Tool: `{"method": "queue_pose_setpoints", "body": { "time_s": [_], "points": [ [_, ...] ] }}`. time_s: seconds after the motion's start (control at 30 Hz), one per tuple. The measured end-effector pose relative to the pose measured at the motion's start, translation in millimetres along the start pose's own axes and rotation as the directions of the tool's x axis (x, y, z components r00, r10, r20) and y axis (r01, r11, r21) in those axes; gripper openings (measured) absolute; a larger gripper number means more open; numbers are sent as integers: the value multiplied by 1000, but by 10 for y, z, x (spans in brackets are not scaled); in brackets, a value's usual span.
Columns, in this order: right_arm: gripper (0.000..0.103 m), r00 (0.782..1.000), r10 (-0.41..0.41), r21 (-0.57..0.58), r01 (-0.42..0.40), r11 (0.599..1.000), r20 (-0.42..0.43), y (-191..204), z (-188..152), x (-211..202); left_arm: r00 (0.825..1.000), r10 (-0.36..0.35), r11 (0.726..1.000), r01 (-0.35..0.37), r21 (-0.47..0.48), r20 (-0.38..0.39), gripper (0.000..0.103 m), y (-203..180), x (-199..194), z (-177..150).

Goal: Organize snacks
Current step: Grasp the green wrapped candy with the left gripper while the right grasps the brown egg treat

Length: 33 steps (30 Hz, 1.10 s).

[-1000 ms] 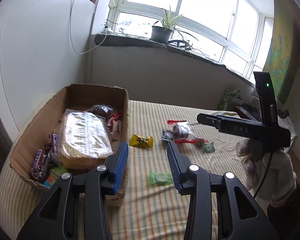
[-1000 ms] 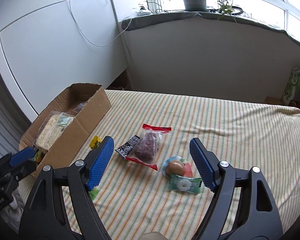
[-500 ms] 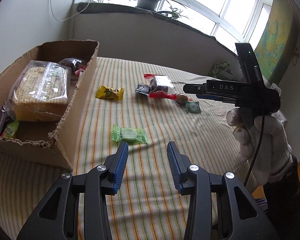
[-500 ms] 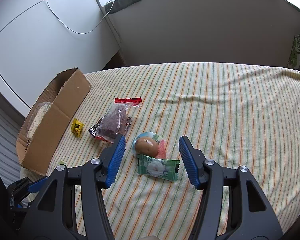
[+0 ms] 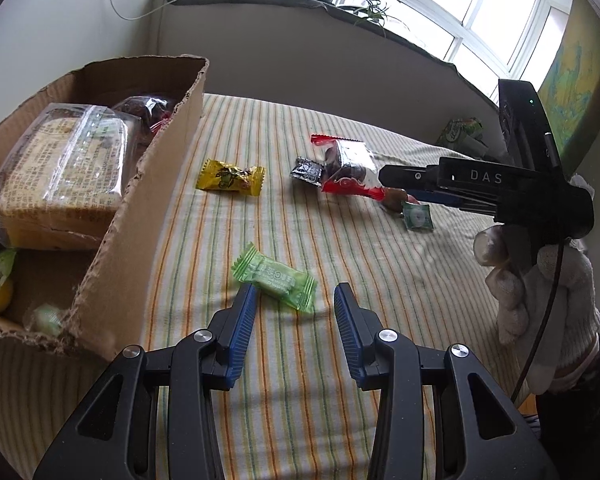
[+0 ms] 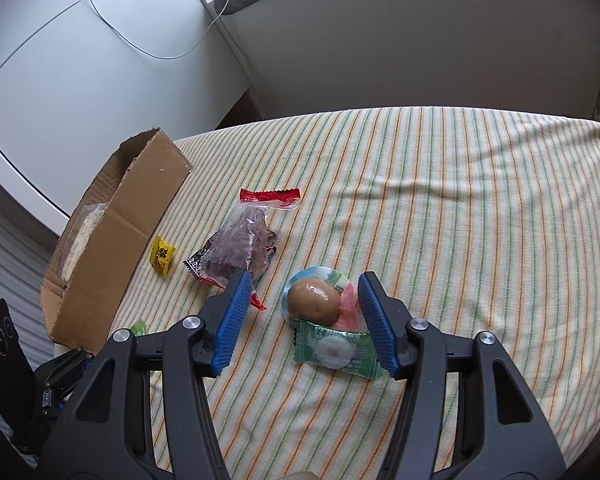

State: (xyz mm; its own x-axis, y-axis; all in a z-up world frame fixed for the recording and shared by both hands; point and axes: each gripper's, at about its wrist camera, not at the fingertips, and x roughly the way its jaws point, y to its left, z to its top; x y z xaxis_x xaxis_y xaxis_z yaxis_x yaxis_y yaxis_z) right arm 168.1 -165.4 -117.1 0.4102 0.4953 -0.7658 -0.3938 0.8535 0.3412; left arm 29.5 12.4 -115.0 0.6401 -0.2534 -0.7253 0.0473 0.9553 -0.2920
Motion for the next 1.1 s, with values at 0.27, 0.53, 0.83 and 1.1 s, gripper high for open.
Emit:
{"method": "queue_pose_setpoints", "body": {
  "time_s": [0.27, 0.53, 0.83, 1.1],
  "points": [
    [59, 998, -67, -83, 68, 994, 8, 57, -62, -7, 999, 30, 998, -29, 63, -19, 39, -127, 178, 117],
    [51, 979, -202, -237, 202, 950, 23, 325, -126, 105, 998, 51, 990, -47, 130, -21, 39, -227, 259, 141],
    [40, 976, -216, -233, 219, 947, 38, 327, -136, 70, 999, 41, 990, -38, 137, -19, 21, -230, 265, 151],
    [39, 982, -170, -147, 181, 972, 85, 177, -76, -156, 999, 39, 990, -38, 138, -9, 20, -240, 282, 162]
  ]
}}
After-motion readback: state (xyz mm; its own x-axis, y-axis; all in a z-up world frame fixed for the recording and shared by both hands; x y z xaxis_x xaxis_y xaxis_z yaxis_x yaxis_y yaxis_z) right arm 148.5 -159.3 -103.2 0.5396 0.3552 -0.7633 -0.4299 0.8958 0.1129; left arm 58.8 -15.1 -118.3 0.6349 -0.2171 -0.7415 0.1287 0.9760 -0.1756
